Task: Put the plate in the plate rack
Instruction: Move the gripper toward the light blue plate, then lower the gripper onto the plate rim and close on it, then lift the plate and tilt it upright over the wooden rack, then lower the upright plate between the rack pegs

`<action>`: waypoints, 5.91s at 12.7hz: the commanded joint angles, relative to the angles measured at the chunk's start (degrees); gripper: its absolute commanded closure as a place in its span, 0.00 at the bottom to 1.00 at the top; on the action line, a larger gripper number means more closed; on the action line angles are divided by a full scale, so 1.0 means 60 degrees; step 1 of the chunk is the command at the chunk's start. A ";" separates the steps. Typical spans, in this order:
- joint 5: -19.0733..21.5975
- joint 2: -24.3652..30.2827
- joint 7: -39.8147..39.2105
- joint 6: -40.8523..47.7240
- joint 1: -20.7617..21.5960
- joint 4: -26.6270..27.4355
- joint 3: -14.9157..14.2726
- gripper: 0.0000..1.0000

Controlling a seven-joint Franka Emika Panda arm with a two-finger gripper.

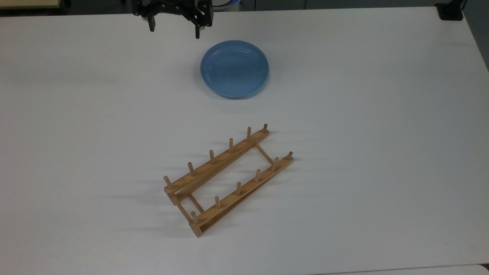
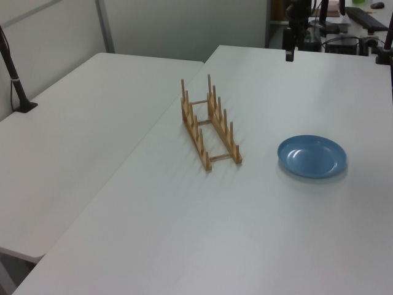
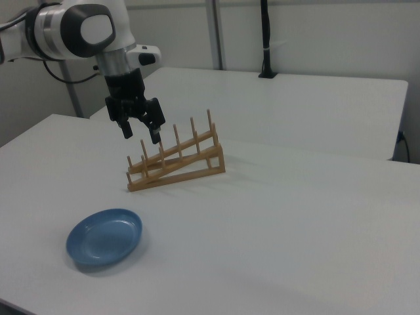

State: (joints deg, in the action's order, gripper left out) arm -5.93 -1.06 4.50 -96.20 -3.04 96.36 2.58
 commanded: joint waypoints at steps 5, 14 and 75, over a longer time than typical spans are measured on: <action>-0.0008 -0.0043 0.0069 -0.0197 -0.0181 0.0083 -0.0005 0.00; 0.0022 -0.0804 -0.4185 -0.1002 -0.0839 0.0403 0.0010 0.00; -0.7316 -0.2256 0.4420 -0.6804 0.1547 -0.0444 0.0039 1.00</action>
State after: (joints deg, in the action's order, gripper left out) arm -47.40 -16.28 31.89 -135.28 6.12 92.13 3.58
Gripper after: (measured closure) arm 0.952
